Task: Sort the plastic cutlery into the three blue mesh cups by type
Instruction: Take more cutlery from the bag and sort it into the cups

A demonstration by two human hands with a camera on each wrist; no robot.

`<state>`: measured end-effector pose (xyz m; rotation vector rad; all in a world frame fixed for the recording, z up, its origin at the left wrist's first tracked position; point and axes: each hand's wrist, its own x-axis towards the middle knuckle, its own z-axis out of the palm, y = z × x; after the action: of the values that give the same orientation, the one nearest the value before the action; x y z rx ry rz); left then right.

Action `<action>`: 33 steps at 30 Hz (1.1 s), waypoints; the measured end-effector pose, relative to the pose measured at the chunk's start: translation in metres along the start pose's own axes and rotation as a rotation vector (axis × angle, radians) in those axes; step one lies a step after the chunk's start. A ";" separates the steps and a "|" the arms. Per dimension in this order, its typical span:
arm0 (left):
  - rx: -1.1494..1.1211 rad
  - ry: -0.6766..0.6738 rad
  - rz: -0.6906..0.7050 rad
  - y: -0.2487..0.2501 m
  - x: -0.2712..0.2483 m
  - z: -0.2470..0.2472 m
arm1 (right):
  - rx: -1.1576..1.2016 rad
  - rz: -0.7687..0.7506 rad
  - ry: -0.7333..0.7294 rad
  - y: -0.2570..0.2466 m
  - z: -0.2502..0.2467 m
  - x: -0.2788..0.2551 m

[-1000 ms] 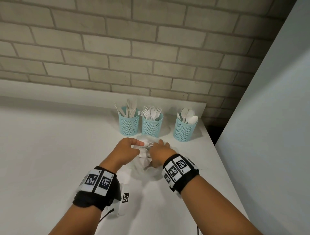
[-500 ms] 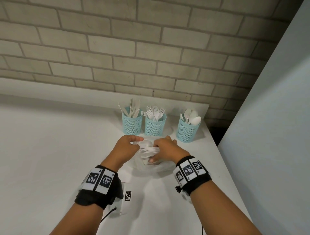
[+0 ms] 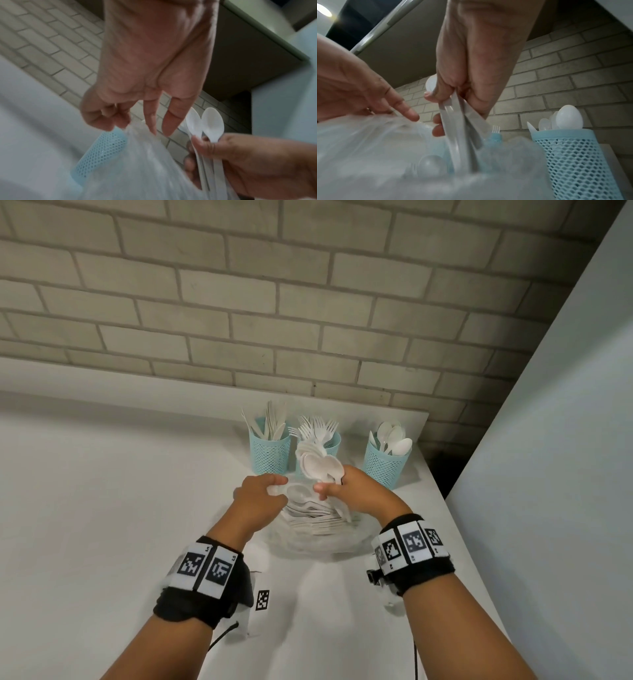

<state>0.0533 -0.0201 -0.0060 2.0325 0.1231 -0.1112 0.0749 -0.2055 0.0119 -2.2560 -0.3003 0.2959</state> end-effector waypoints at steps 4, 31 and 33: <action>0.361 0.101 0.167 0.016 -0.007 0.006 | 0.275 -0.010 0.093 -0.005 -0.006 0.003; -0.783 -0.622 -0.057 0.019 0.014 0.038 | 0.859 0.199 -0.081 -0.010 0.010 0.011; -0.769 -0.604 -0.059 0.018 0.016 0.040 | 0.885 0.187 0.051 -0.007 0.011 0.014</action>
<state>0.0704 -0.0630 -0.0098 1.1647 -0.1406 -0.6102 0.0837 -0.1885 0.0089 -1.4097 0.0745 0.3761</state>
